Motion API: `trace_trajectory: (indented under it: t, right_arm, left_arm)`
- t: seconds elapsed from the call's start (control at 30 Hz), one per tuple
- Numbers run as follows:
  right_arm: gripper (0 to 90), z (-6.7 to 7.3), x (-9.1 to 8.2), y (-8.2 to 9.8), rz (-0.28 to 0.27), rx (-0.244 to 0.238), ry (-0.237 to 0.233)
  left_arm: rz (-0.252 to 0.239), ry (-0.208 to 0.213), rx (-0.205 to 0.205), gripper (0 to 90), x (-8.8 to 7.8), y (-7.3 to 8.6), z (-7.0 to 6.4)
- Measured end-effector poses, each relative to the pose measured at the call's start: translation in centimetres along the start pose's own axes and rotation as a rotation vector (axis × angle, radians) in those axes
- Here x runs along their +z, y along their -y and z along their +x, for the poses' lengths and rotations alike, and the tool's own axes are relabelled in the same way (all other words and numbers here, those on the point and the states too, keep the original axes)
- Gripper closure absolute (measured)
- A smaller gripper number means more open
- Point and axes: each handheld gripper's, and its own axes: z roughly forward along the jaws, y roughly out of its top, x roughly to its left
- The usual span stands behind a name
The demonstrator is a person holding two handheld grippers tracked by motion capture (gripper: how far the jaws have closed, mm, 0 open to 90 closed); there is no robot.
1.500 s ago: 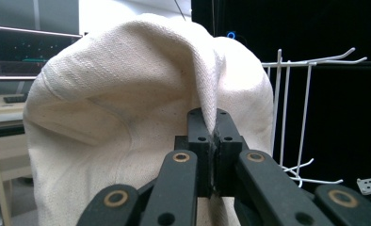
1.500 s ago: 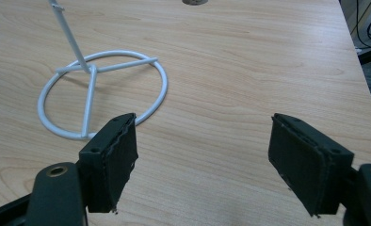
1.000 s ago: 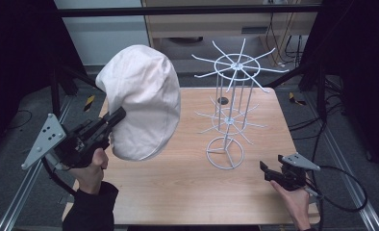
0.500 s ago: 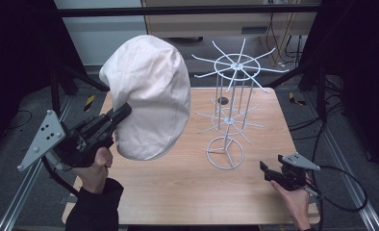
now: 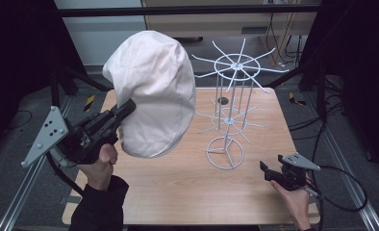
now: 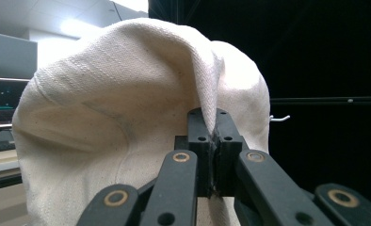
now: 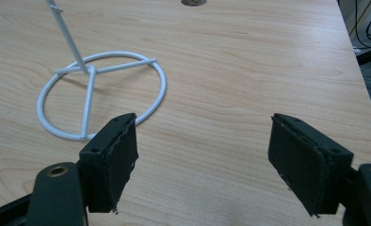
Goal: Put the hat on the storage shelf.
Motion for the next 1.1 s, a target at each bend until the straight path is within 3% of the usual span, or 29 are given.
trace_trajectory:
  t: [0.5, 0.83, 1.1]
  right_arm:
    - [24.6, 0.0, 0.0, 0.0, -0.002, 0.003, -0.004]
    - [24.7, 0.0, 0.0, 0.0, -0.002, 0.004, -0.004]
    - [24.8, -0.1, 0.0, 0.0, -0.005, -0.002, -0.002]
  left_arm:
    - [0.008, 0.040, -0.021, 87.9, 2.6, 0.2, -0.5]
    - [0.048, 0.057, -0.046, 87.9, 4.5, 1.7, -0.7]
    - [0.074, 0.050, -0.080, 87.8, 4.9, 3.0, -0.1]
